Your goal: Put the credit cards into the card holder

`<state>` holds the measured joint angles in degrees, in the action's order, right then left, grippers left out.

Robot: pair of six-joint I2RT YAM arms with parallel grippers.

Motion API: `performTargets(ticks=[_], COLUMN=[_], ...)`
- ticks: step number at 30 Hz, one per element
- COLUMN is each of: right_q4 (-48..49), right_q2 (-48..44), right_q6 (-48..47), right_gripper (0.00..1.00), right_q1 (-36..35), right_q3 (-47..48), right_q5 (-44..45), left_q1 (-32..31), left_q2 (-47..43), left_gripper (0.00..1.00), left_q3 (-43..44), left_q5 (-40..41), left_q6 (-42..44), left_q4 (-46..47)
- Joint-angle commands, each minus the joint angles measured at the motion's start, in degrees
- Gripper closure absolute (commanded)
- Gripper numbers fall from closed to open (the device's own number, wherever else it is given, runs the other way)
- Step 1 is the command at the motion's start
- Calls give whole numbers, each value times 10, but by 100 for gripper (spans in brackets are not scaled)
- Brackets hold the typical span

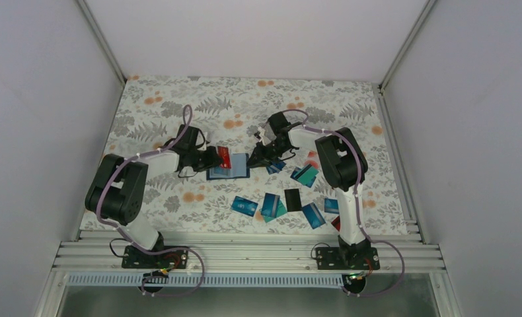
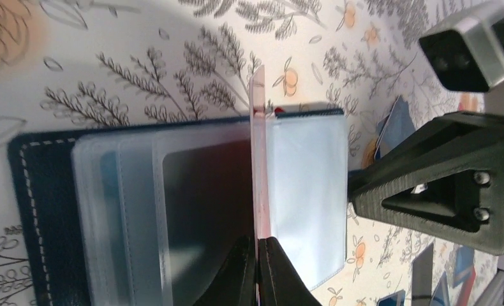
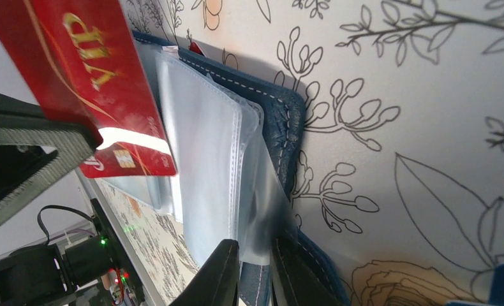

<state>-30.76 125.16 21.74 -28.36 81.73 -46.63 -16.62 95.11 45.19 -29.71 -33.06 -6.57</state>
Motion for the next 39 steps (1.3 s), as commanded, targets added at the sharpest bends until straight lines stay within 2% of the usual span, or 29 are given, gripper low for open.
performTargets(ticks=[1, 12, 27, 32, 39], right_q4=[-31, -35, -33, -33, -35], right_q2=[36, 44, 46, 43, 46], right_q6=[-13, -16, -17, -19, -20], right_gripper=[87, 87, 88, 88, 88], right_q1=[-3, -2, -2, -2, -3], right_q3=[-17, -12, -16, -19, -16], right_q5=[41, 38, 35, 35, 33], left_q1=[-2, -9, -15, -12, -12], left_q2=[-30, 0, 9, -20, -1], left_gripper=[98, 98, 98, 98, 98], left_q3=[-5, -28, -32, -12, -36], left_q5=[60, 11, -22, -10, 1], left_q6=[-3, -6, -26, -28, -28], left_q4=[18, 62, 68, 39, 61])
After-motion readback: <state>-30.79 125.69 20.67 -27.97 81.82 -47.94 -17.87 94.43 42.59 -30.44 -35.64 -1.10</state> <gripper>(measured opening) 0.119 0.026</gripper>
